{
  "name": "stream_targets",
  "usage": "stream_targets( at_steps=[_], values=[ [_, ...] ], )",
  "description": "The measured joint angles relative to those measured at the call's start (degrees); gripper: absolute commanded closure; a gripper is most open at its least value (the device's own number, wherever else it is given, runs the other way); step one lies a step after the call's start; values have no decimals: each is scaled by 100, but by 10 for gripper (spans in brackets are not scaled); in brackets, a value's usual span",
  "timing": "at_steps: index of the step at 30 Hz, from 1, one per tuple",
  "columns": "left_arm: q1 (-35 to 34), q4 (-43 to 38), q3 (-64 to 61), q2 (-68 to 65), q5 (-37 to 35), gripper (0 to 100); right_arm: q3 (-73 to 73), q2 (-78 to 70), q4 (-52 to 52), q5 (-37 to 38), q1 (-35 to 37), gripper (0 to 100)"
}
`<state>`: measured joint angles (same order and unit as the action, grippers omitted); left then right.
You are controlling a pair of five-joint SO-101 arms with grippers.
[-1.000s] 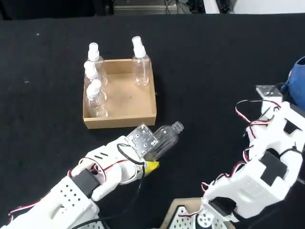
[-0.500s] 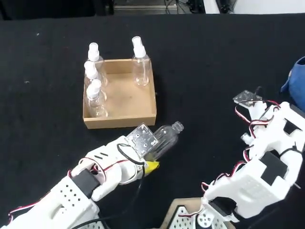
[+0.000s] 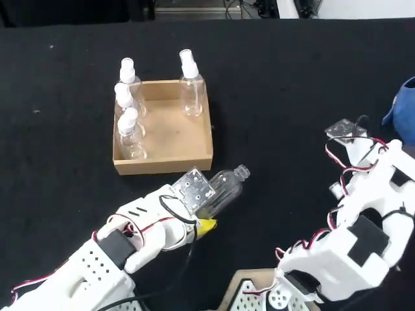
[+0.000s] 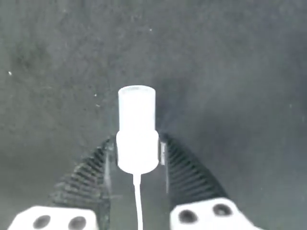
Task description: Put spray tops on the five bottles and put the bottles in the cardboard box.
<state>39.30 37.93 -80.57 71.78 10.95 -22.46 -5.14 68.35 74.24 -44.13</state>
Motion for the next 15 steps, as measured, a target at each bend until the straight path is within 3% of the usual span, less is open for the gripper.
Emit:
stream_targets(
  at_steps=[9,15],
  values=[
    [0,-62,0,0,0,971,580,914,651,-2470,290,988],
    [0,-1231,-290,0,0,971,1899,1864,1266,-4695,1240,988]
  ],
)
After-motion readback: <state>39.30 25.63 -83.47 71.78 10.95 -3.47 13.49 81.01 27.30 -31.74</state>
